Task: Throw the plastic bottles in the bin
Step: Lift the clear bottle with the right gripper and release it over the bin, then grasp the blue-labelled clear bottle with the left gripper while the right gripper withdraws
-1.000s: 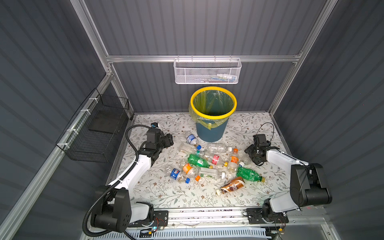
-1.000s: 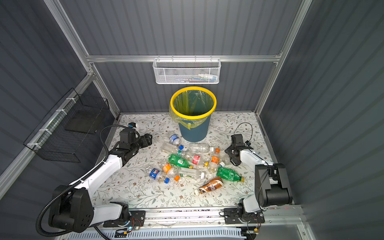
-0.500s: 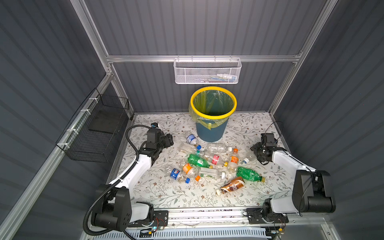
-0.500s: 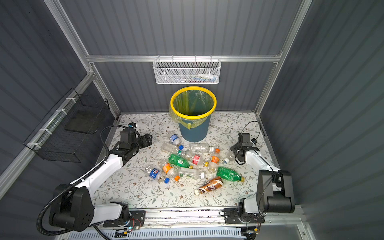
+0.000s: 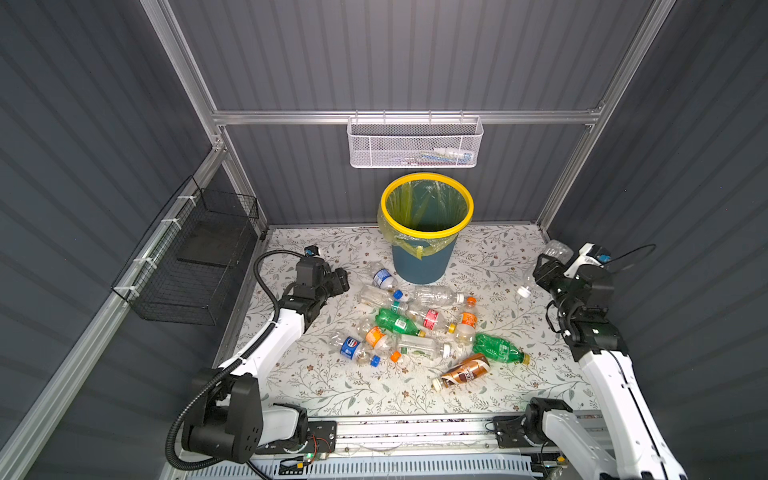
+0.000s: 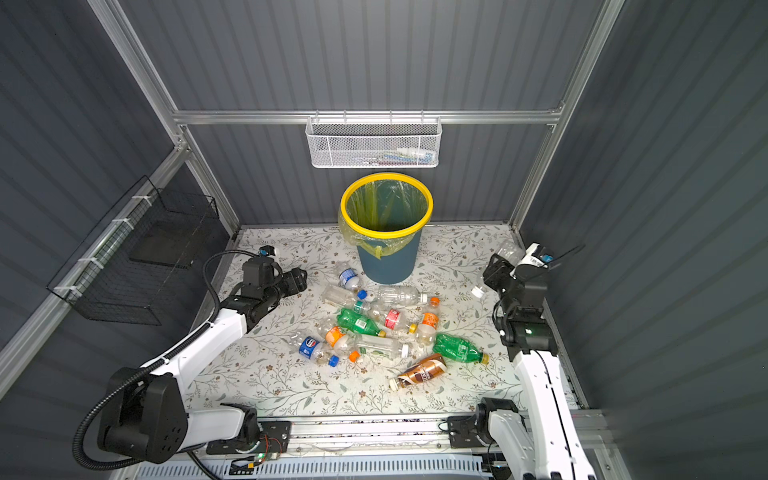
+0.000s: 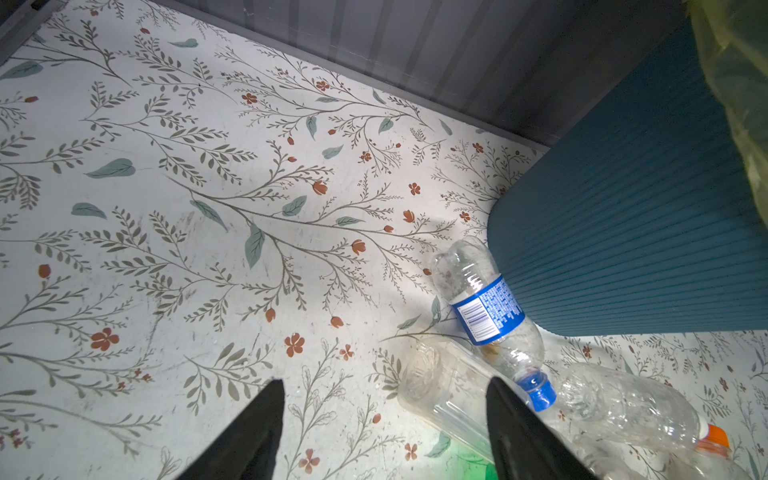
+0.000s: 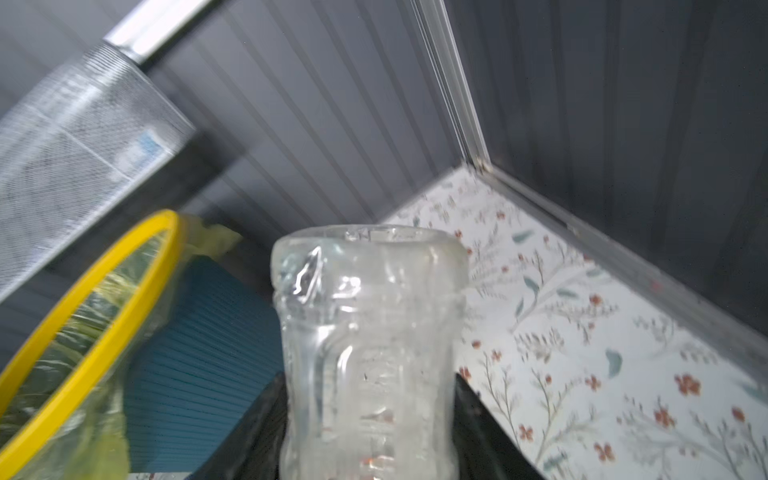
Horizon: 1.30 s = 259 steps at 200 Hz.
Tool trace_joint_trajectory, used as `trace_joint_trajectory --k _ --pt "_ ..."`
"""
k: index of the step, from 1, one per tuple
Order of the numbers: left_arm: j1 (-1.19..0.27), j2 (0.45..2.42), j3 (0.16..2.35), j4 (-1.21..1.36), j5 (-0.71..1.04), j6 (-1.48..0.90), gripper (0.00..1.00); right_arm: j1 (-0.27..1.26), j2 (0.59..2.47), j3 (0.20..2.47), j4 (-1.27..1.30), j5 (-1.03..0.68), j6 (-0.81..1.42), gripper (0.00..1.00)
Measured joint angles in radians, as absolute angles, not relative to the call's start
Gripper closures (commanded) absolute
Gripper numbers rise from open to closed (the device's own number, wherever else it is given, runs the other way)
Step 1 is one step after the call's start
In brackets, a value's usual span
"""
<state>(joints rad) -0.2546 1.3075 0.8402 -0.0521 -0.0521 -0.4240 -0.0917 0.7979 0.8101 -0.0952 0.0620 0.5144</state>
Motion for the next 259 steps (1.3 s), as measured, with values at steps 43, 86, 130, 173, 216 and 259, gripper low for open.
trace_joint_trajectory --k 43,86,130,173,216,259 --pt "-0.271 1.308 0.841 -0.061 -0.052 -0.432 0.23 -0.092 0.657 0.821 0.096 0.002 0.408 0.49" --pt "-0.310 1.252 0.833 -0.112 -0.069 -0.443 0.22 -0.057 0.838 1.032 0.323 -0.183 0.440 0.49" --pt "-0.384 1.085 0.775 -0.202 -0.137 -0.494 0.19 0.232 1.356 1.606 0.243 -0.270 0.353 0.40" --pt "-0.442 0.902 0.725 -0.380 -0.189 -0.579 0.09 0.284 1.778 2.070 -0.156 -0.253 0.321 0.02" --pt "-0.451 0.783 0.713 -0.524 -0.217 -0.647 0.09 0.276 1.736 1.979 -0.284 -0.175 0.315 0.01" --pt "-0.462 0.795 0.678 -0.577 -0.179 -0.726 0.11 0.247 1.586 1.839 -0.265 -0.130 0.313 0.01"
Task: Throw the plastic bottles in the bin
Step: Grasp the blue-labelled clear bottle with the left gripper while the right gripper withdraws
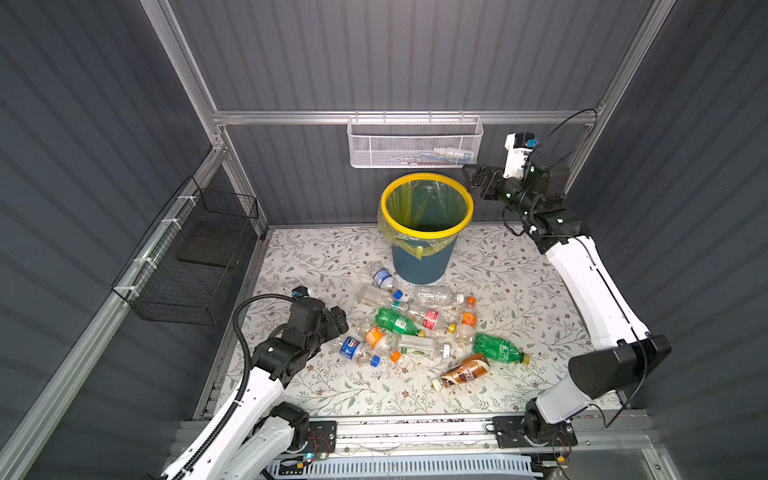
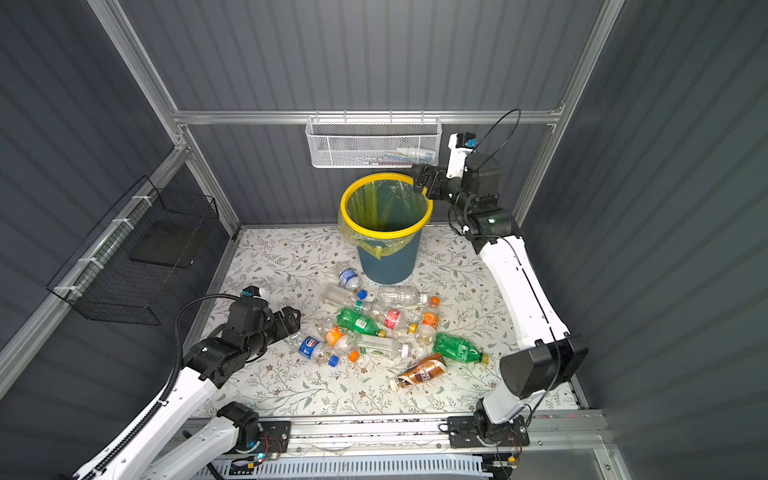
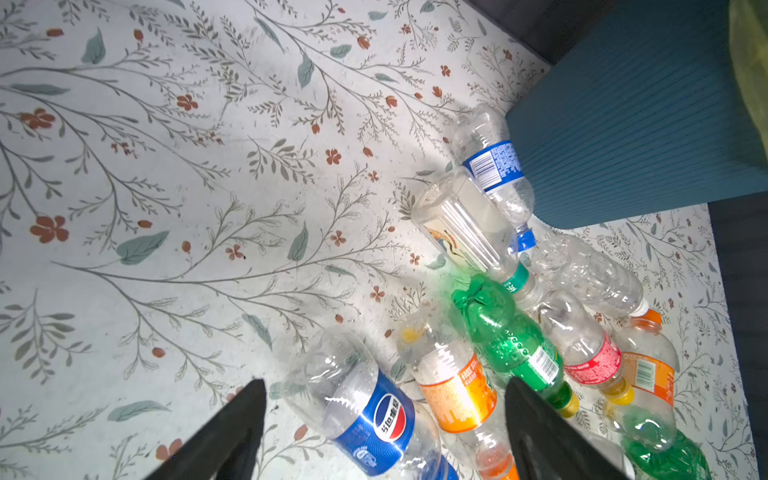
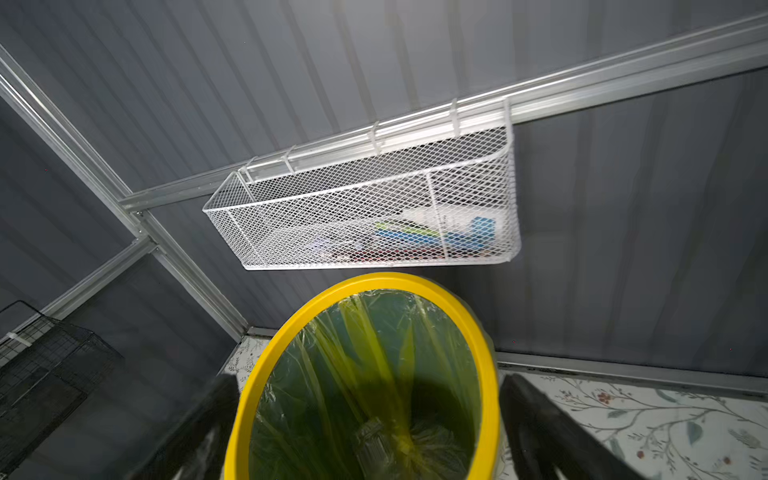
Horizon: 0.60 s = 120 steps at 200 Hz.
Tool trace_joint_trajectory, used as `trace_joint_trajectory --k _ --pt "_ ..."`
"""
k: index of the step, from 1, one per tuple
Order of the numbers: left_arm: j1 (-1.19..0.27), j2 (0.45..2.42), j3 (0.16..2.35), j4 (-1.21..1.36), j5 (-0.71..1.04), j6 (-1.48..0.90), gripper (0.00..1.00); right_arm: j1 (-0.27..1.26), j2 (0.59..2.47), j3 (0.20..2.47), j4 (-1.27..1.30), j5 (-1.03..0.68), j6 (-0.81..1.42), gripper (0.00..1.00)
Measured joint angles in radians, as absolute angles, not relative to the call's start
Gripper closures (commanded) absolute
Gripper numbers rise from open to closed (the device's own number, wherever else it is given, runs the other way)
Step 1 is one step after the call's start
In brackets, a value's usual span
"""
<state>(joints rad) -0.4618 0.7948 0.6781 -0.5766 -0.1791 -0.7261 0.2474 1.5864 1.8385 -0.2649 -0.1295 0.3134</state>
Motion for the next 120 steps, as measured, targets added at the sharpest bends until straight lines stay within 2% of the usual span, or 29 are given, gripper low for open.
trace_joint_trajectory --k 61,120 --pt "-0.503 0.775 0.612 -0.625 -0.105 -0.949 0.12 0.192 1.517 1.628 -0.234 -0.074 0.386 0.02" --pt "-0.591 0.915 0.578 -0.594 -0.058 -1.131 0.11 0.141 1.499 1.478 -0.224 -0.060 0.509 0.03"
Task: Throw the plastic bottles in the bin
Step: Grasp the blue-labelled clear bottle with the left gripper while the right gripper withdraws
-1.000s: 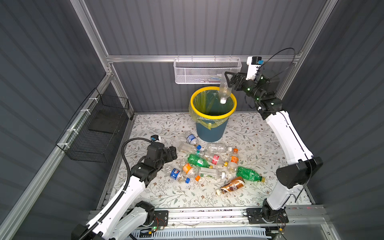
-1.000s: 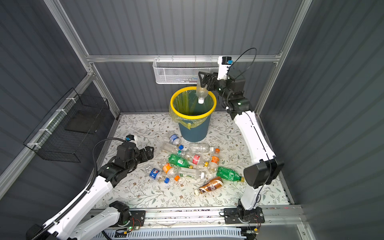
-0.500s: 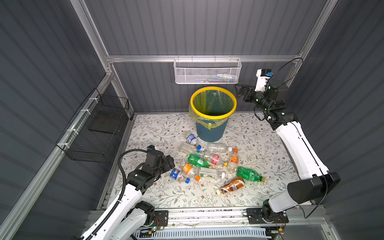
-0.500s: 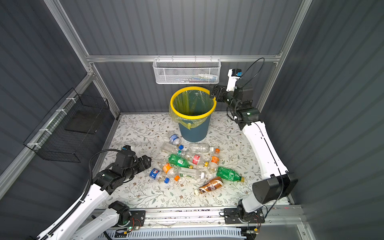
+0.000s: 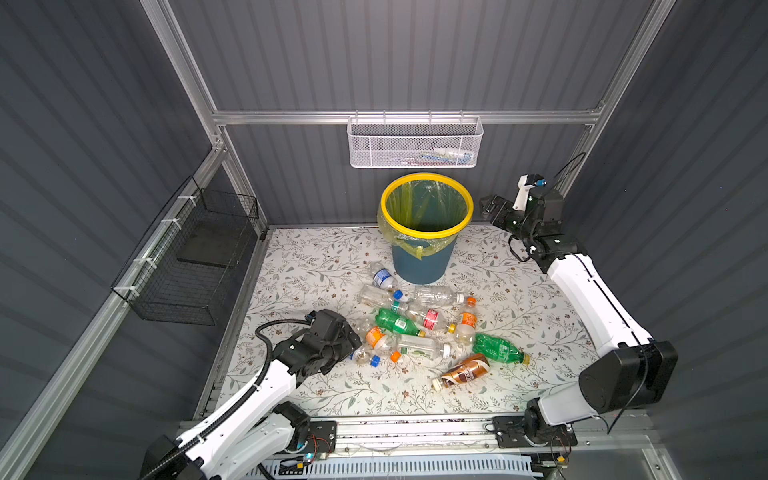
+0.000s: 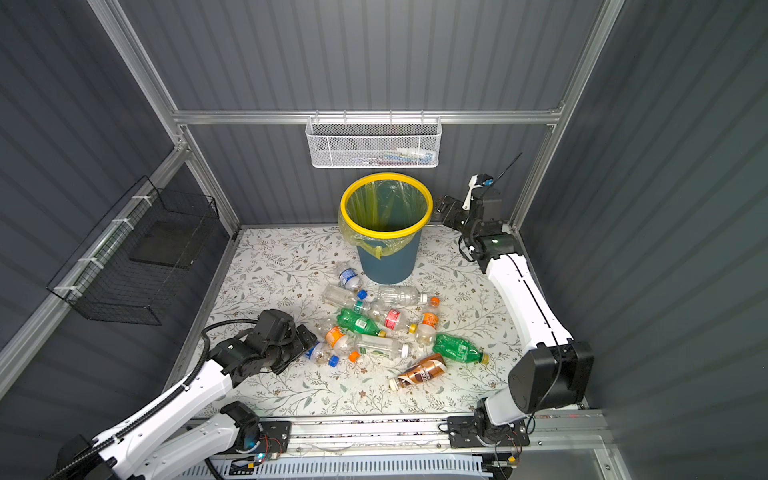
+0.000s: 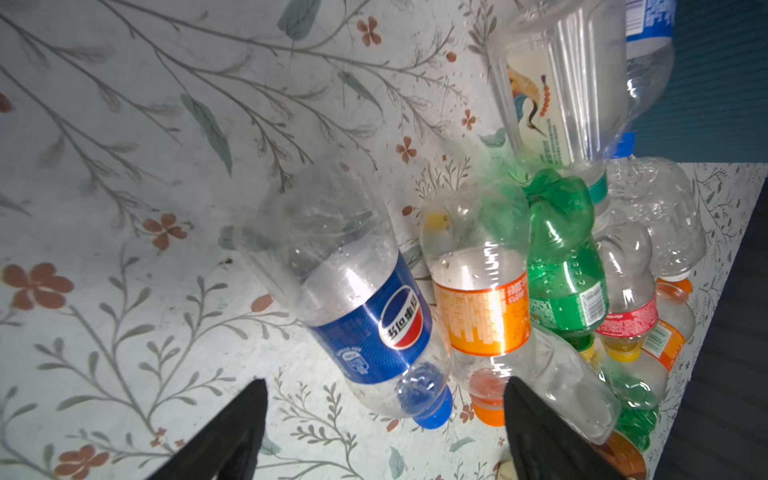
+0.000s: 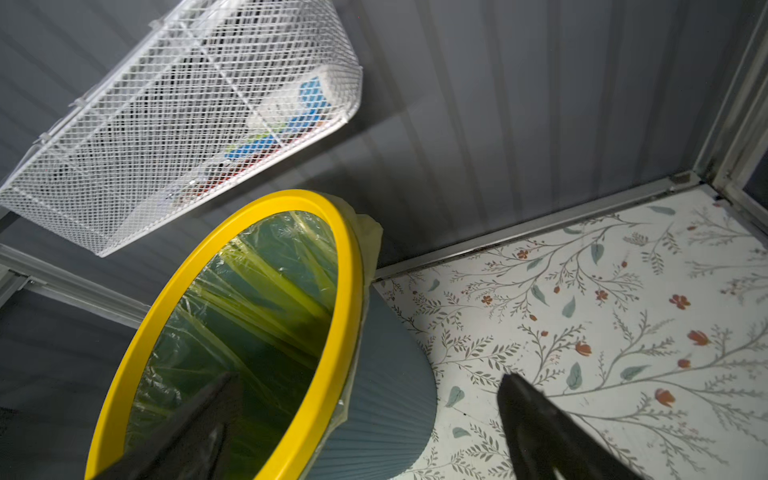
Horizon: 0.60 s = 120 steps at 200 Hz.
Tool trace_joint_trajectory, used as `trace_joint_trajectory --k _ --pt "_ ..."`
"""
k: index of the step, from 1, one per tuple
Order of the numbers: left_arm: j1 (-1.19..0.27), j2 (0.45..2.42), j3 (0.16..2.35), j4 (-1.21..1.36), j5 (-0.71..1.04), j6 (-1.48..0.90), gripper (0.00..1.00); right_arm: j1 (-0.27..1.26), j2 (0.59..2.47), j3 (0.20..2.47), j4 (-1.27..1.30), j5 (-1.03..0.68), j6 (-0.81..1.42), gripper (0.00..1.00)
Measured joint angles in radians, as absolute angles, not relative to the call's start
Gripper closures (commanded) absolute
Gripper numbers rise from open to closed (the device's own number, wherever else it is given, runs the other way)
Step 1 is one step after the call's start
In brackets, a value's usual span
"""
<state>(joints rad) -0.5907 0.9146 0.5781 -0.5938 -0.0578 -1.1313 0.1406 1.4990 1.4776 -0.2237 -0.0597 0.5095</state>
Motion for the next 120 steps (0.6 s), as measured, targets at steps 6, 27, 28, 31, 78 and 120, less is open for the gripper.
trace_joint_trajectory --k 6,27,28,31,78,120 --pt "-0.591 0.925 0.569 -0.581 -0.051 -1.143 0.11 0.133 1.490 1.457 -0.220 -0.060 0.521 0.03" --pt "-0.595 0.955 0.535 -0.528 -0.036 -1.181 0.11 0.102 1.450 1.375 -0.204 -0.064 0.562 0.04" --pt "-0.595 0.956 0.534 -0.525 -0.035 -1.182 0.11 0.101 1.449 1.373 -0.204 -0.065 0.563 0.04" --pt "-0.595 0.961 0.528 -0.516 -0.032 -1.188 0.11 0.096 1.443 1.361 -0.201 -0.066 0.568 0.04" --pt "-0.595 1.052 0.506 -0.438 -0.022 -1.202 0.15 0.017 1.378 1.195 -0.188 -0.100 0.622 0.05" --pt "-0.595 1.129 0.506 -0.387 -0.022 -1.189 0.25 -0.011 1.359 1.110 -0.197 -0.113 0.633 0.06"
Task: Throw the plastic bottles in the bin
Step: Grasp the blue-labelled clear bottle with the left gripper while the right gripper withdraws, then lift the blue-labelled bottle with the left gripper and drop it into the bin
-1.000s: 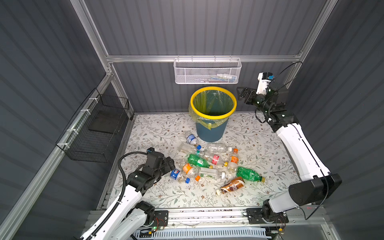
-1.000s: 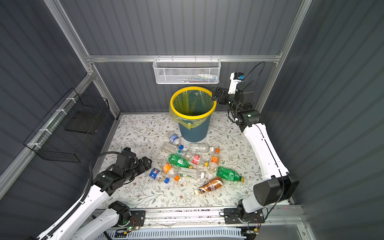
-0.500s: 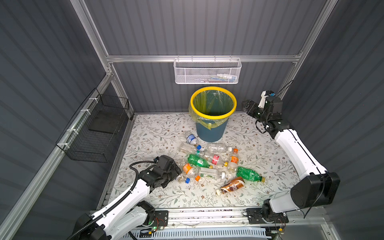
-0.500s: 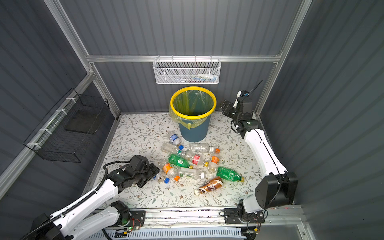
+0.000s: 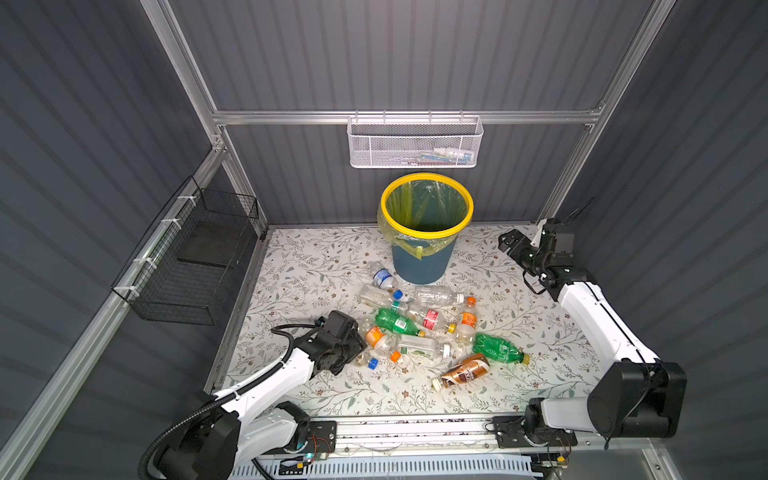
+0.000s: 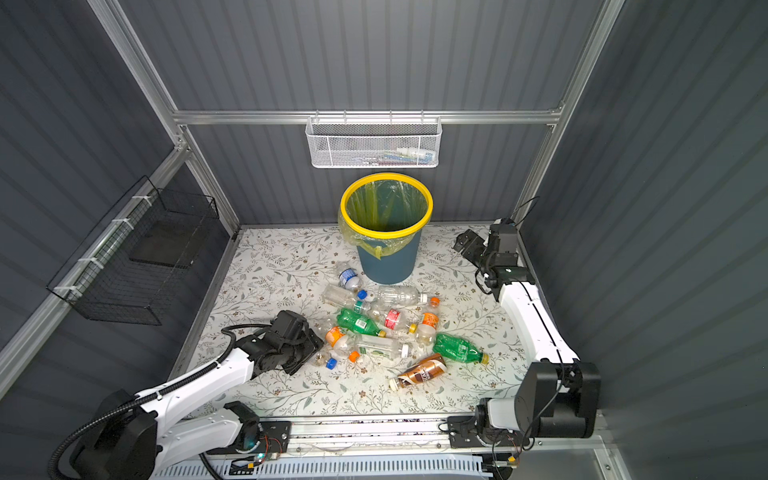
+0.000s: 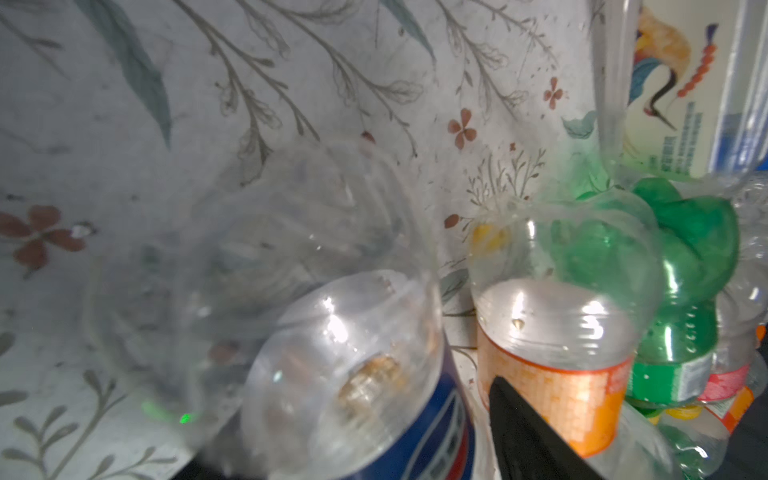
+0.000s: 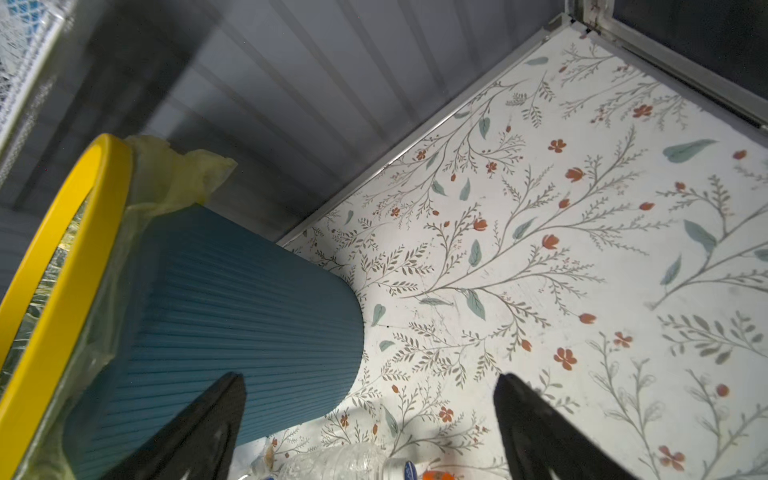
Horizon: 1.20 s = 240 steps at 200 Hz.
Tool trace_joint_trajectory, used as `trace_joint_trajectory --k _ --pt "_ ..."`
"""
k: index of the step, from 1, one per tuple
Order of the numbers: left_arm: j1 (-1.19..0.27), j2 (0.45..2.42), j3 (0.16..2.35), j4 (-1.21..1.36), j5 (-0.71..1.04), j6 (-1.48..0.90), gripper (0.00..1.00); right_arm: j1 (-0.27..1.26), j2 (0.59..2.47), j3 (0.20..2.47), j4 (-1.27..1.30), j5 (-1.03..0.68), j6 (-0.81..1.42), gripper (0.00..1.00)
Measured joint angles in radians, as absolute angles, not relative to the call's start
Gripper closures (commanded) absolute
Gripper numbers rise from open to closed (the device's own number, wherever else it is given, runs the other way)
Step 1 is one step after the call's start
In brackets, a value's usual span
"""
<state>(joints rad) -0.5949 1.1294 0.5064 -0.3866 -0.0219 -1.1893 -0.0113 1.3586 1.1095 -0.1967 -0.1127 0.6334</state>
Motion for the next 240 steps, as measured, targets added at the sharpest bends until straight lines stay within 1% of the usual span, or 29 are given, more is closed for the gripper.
trace_joint_trajectory --k 39,68,114,174,213,240 --pt "-0.595 1.142 0.506 -0.380 -0.034 -1.185 0.35 -0.020 1.356 1.083 -0.204 -0.124 0.646 0.06" --pt "-0.595 1.116 0.497 -0.395 -0.056 -1.182 0.39 -0.025 1.356 1.083 -0.202 -0.130 0.652 0.07" --pt "-0.595 1.017 0.495 -0.435 -0.129 -1.150 0.40 -0.026 1.371 1.083 -0.200 -0.152 0.655 0.07" --pt "-0.595 0.846 0.559 -0.458 -0.280 -1.020 0.43 -0.026 1.396 1.087 -0.220 -0.180 0.652 0.09" --pt "-0.595 0.764 0.633 -0.455 -0.366 -0.890 0.43 -0.026 1.382 1.082 -0.234 -0.180 0.651 0.09" --pt "-0.595 0.711 0.685 -0.414 -0.413 -0.741 0.44 -0.026 1.363 1.080 -0.241 -0.180 0.650 0.10"
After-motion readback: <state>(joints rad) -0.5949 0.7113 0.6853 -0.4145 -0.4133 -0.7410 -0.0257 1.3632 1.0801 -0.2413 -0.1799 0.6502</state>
